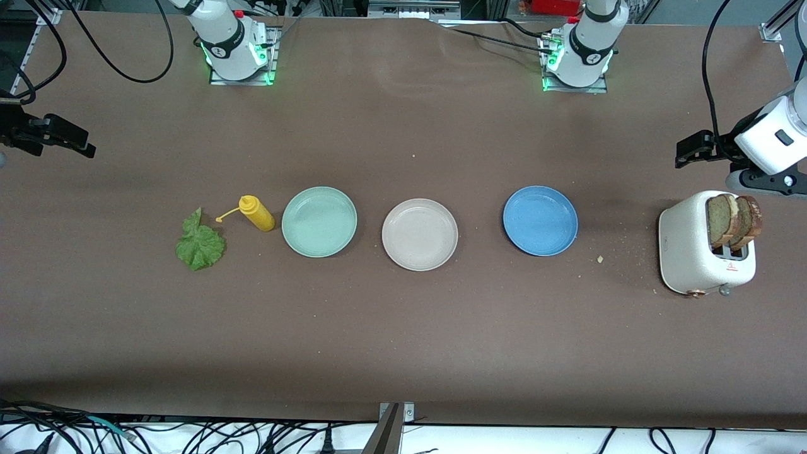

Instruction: Make sandwich in beige plate with both arms

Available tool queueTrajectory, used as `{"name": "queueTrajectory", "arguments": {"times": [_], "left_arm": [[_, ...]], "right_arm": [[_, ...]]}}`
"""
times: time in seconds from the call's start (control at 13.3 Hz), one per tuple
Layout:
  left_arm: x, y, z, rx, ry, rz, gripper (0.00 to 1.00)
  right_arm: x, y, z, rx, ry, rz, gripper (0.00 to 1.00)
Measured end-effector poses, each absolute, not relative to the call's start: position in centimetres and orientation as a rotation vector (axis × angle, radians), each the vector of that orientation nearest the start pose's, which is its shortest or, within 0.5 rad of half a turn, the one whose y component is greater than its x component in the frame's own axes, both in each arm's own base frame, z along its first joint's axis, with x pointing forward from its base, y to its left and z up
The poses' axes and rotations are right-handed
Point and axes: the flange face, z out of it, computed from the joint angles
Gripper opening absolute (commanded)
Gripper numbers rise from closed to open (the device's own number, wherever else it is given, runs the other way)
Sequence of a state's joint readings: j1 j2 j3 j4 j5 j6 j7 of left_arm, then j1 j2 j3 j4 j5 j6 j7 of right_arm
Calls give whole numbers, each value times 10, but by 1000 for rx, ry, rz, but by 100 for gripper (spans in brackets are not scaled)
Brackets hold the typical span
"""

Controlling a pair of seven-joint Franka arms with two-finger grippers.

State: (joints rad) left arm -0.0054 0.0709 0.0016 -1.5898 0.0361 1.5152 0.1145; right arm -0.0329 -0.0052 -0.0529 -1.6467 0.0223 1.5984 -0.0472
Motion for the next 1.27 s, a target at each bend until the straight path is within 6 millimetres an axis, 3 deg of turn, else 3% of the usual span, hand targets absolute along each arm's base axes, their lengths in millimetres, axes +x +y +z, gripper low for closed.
{"name": "queueTrajectory", "arguments": {"times": [1.27], "left_arm": [[566, 2, 571, -3100, 184, 229, 100]], "right_arm": [[552, -48, 600, -3116, 71, 41, 100]]}}
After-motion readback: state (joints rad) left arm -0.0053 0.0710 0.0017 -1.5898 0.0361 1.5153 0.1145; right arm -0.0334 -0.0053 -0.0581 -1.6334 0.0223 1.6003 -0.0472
